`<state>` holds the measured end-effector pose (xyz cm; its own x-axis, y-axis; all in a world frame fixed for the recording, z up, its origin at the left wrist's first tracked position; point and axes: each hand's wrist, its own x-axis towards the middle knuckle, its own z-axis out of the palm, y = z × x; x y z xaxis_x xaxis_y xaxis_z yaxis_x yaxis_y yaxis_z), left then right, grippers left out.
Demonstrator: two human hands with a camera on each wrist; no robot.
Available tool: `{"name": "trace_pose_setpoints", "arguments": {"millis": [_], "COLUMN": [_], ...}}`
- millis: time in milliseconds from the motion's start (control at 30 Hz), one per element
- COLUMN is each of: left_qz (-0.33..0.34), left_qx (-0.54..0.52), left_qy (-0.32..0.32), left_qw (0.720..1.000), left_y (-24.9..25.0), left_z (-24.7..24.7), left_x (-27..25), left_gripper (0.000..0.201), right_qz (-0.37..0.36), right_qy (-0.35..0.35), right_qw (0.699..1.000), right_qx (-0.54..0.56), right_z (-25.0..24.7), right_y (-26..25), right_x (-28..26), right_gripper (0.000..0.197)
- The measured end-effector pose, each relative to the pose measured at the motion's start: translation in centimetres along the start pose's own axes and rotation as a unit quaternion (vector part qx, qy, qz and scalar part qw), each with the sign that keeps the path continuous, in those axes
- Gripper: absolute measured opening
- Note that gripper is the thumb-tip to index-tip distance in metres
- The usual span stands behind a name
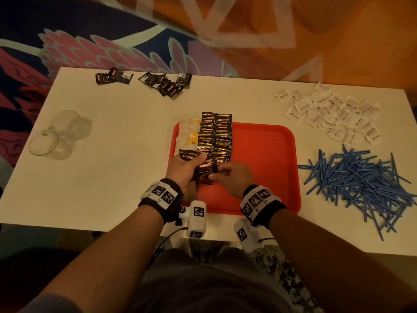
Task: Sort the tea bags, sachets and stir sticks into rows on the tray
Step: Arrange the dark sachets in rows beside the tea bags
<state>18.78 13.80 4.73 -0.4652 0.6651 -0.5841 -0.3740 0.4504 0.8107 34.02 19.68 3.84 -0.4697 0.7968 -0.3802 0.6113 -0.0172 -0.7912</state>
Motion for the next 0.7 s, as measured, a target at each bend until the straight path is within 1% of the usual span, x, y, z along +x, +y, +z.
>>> {"name": "trace_pose_setpoints", "arguments": {"millis": [100,167,233,267,333,367,433,467,533,700], "left_qz": [0.013,0.031,0.057,0.064,0.086,0.104,0.126,0.128,0.131,0.129], "left_qx": [0.021,0.106,0.242,0.299,0.383,0.411,0.445,0.455,0.467,0.499], "left_qy": [0.044,0.085,0.107,0.105,0.099,0.093,0.088,0.085,0.081,0.083], "left_qw": [0.999,0.990,0.963,0.946,0.915,0.901,0.882,0.877,0.871,0.853], "left_y": [-0.6,-1.0,-1.7,-2.0,-2.5,-2.7,-3.1,-3.2,-3.4,-3.3], "left_z": [-0.3,-0.7,-1.2,-1.3,-1.3,-1.2,-1.1,-0.9,-0.6,-0.1], "left_x": [0.4,0.5,0.6,0.5,0.5,0.5,0.8,1.0,1.4,2.2], "left_gripper": [0.020,0.015,0.015,0.014,0.011,0.016,0.022,0.023,0.024,0.030], "right_qz": [0.015,0.043,0.081,0.094,0.117,0.128,0.143,0.148,0.160,0.176], "right_qy": [0.001,-0.003,-0.001,0.002,0.006,0.008,0.003,0.003,0.007,0.028], "right_qw": [0.999,0.998,0.994,0.992,0.990,0.989,0.987,0.986,0.985,0.983], "right_qx": [-0.033,-0.054,-0.070,-0.079,-0.079,-0.073,-0.071,-0.072,-0.070,-0.048], "right_z": [0.0,-0.5,-0.8,-0.9,-0.8,-0.7,-0.3,0.0,0.6,1.0], "right_y": [1.2,2.3,3.5,3.9,4.5,4.7,5.0,5.1,5.2,5.0], "right_x": [0.5,0.8,1.1,1.2,1.3,1.5,1.8,2.0,2.4,2.7], "right_gripper": [0.022,0.023,0.024,0.024,0.027,0.028,0.026,0.022,0.016,0.016]}}
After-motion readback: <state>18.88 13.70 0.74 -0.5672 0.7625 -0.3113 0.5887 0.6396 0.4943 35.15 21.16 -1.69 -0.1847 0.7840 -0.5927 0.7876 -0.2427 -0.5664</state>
